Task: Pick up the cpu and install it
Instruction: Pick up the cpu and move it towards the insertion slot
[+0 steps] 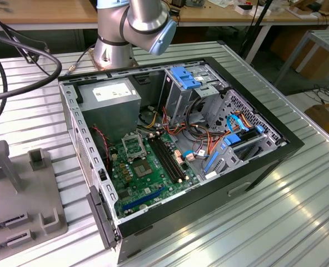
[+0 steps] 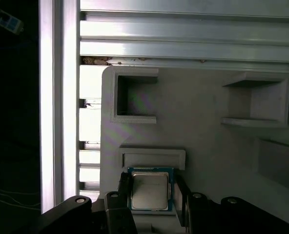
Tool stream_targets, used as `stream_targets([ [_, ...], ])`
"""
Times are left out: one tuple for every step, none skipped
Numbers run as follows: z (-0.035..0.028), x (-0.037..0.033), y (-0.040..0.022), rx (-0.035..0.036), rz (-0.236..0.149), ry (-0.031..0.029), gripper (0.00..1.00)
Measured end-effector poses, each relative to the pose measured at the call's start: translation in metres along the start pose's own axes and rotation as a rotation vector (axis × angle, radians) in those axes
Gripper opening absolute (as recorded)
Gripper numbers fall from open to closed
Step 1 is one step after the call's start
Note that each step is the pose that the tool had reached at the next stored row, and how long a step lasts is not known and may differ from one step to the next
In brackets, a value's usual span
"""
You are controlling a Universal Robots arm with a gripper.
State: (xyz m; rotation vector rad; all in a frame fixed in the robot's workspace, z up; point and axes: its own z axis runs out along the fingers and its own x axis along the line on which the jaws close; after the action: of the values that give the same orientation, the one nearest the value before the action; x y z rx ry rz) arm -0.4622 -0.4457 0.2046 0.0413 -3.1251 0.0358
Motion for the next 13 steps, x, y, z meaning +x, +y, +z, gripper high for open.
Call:
stream_targets([
  [0.0, 0.0, 0.0, 0.0, 0.0, 0.0, 0.45],
  [0.0, -0.0001, 0.0, 0.0, 0.0, 0.0003, 0.45],
  [0.0002, -0.0003, 0.0, 0.0, 0.0, 0.0005, 0.45],
  [0.0008, -0.0005, 0.0, 0.0001, 0.0, 0.0007, 0.45],
  [0.0019, -0.0008, 0.0, 0.0001, 0.0, 0.0009, 0.45],
  [0.0035, -0.001, 0.0, 0.0001, 0.0, 0.001, 0.45],
  [0.0046, -0.001, 0.0001, 0.0001, 0.001, 0.001, 0.45],
  [0.0057, -0.0011, 0.0001, 0.0, 0.001, 0.0009, 0.45],
  [0.0067, -0.0013, 0.0001, 0.0, 0.001, 0.0009, 0.45],
  [0.0075, -0.0014, 0.0001, 0.0001, 0.001, 0.0009, 0.45],
  [0.0083, -0.0015, 0.0001, 0.0001, 0.002, 0.0011, 0.47],
  [0.0088, -0.0016, 0.0001, 0.0001, 0.002, 0.0011, 0.53],
  [0.0093, -0.0017, 0.0001, 0.0001, 0.002, 0.0011, 0.53],
])
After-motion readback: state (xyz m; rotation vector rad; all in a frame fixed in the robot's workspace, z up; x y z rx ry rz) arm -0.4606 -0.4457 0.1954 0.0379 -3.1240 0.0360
